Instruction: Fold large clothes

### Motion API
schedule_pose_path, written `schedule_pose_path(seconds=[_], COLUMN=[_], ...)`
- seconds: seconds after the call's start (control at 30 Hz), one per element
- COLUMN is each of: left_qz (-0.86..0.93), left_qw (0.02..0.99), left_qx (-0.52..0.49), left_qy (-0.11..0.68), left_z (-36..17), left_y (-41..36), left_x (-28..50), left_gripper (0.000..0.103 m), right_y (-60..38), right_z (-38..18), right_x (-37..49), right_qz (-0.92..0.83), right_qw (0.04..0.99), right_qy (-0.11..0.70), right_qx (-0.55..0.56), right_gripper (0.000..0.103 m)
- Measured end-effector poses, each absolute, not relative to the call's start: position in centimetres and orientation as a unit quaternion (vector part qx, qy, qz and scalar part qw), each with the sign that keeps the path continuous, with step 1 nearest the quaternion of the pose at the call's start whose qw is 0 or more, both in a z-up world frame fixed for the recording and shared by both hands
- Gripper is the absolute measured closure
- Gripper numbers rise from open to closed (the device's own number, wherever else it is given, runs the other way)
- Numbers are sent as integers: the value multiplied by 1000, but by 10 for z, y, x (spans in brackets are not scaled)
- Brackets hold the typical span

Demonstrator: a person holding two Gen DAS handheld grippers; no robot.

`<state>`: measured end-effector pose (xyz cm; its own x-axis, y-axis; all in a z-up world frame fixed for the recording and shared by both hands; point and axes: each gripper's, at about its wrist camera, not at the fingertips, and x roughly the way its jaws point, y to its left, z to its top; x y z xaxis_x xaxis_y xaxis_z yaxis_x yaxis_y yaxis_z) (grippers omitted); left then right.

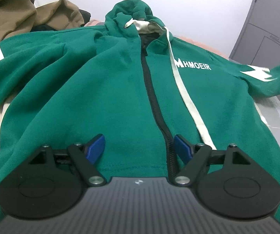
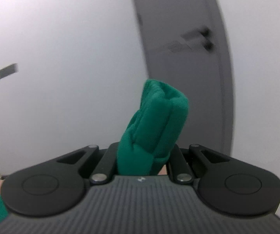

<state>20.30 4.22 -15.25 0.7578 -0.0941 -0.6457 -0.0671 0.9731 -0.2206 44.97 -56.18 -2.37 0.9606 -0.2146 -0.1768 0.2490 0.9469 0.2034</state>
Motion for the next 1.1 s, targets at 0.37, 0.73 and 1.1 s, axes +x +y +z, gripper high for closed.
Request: schedule_pose_path(seconds=[0.37,0.73,1.1], left_qz=[-47,-86,-49], left_qw=[947,951,943], left_qx=[-115,-166,-264], left_qy=[296,248,195], left_z=[-115,-87,-72], left_y=[57,97,169], left_x=[148,98,82], left_gripper=[22,21,18], right_y=[-402,-234,-126], right_z=[103,84,-21], right_x=[321,207,168], right_qz=[69,241,326], right_qw=[996,970,932], right_qy=[-14,-13,121], right_qx=[46,-24,-102], right_gripper=[90,90,89])
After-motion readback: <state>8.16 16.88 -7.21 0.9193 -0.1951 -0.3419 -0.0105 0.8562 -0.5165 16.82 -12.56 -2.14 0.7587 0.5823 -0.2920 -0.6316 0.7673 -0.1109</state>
